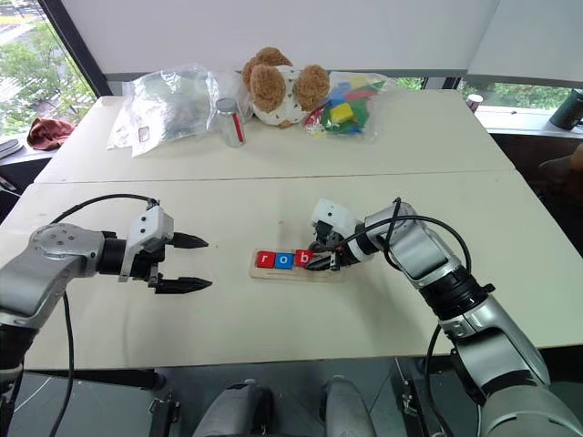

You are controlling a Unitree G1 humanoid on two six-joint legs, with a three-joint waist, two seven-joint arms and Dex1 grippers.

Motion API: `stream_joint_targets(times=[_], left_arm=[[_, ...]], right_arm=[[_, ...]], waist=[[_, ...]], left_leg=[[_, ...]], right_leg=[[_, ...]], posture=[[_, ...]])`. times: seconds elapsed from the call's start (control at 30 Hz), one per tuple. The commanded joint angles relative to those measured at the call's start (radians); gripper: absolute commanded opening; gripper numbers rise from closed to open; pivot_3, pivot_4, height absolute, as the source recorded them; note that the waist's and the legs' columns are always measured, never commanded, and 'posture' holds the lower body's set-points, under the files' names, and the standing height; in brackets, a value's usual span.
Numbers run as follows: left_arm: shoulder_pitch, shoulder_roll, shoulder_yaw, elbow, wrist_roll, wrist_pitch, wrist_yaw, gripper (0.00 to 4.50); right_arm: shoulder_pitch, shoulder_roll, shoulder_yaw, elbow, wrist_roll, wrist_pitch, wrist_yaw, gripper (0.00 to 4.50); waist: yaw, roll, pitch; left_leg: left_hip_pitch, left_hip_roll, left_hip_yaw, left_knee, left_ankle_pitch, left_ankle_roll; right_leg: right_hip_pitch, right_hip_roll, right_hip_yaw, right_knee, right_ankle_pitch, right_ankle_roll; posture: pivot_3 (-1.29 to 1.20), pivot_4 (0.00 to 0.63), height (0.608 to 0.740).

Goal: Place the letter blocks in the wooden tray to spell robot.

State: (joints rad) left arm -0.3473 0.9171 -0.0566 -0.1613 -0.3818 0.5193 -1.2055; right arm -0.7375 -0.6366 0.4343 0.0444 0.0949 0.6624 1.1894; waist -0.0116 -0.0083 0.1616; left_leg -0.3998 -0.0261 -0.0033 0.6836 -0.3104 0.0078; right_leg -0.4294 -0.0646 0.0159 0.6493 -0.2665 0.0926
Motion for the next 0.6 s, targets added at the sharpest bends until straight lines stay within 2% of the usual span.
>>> stream_joint_targets(times=[0.03,0.6], left_arm=[[0.005,0.0,0.016,-0.033,-0.003,-0.003,0.012,4.5],[-0.006,-0.016,-0.015,-0.002,0.04,-0.033,0.042,4.5]], right_arm=[[-0.028,0.01,-0.004,-0.022,0.001,0.018,0.004,1.11],[0.003,0.011,0.028,-0.051,-0.025,-0.007,-0.001,1.11]], waist=[[-0.001,0.0,0.0],[-0.002,0.0,0.0]], left_leg=[[0.0,0.0,0.0,0.0,0.0,0.0],[0.0,0.0,0.0,0.0,0.0,0.0]], right_leg=[[0.0,0.0,0.0,0.0,0.0,0.0],[0.0,0.001,0.0,0.0,0.0,0.0]], posture=[[0.0,0.15,0.74],[0.0,0.15,0.74]])
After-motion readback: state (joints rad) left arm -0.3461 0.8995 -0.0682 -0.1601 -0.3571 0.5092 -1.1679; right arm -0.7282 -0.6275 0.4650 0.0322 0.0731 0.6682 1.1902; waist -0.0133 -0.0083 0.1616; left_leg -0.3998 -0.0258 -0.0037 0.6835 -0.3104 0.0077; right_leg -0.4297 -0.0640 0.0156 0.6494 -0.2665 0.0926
